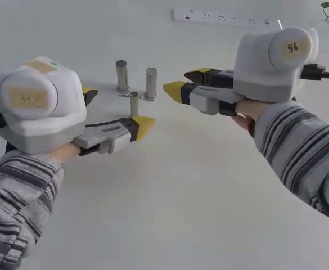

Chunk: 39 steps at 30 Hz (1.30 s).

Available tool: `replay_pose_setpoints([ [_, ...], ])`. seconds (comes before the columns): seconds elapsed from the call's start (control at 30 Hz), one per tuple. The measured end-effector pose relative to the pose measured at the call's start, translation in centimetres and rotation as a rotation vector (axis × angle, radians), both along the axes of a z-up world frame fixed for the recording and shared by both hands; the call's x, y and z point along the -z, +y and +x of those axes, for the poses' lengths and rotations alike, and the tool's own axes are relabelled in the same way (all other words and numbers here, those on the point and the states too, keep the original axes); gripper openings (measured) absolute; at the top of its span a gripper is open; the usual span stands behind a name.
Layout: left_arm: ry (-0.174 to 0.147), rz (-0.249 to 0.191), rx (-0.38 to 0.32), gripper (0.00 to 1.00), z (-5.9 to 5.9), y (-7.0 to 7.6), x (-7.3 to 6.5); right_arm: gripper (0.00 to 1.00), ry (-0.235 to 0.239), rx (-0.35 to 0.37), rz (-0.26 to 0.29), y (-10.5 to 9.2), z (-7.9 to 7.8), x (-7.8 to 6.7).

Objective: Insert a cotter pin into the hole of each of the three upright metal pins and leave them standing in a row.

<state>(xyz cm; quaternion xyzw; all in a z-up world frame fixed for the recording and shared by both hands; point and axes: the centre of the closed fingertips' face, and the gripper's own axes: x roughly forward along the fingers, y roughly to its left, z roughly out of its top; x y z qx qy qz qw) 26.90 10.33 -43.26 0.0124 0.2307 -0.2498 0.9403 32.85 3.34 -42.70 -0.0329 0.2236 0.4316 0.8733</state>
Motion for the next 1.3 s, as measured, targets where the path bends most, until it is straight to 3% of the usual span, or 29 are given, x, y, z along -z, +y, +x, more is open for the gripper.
replay_pose_setpoints([
  [0.33,0.009,0.001,-0.015,0.87,-1.5,0.5,-0.8,0.28,0.021,0.022,0.01,2.1,2.2,1.3],
  [0.47,-0.007,0.013,-0.028,0.89,-1.7,0.9,-0.5,0.24,0.031,0.015,0.004,3.1,2.1,1.9],
  [0.53,0.003,0.031,-0.031,0.92,-1.8,1.1,-0.2,0.22,0.034,0.014,-0.004,3.2,2.2,2.2],
  [0.9,-0.003,0.045,0.018,0.99,-2.2,0.3,-0.3,0.12,0.032,0.006,-0.015,4.0,2.2,2.8],
  [1.3,-0.003,0.055,0.02,0.99,-2.1,0.5,-0.3,0.08,-0.014,-0.105,-0.052,4.2,1.8,2.5],
])
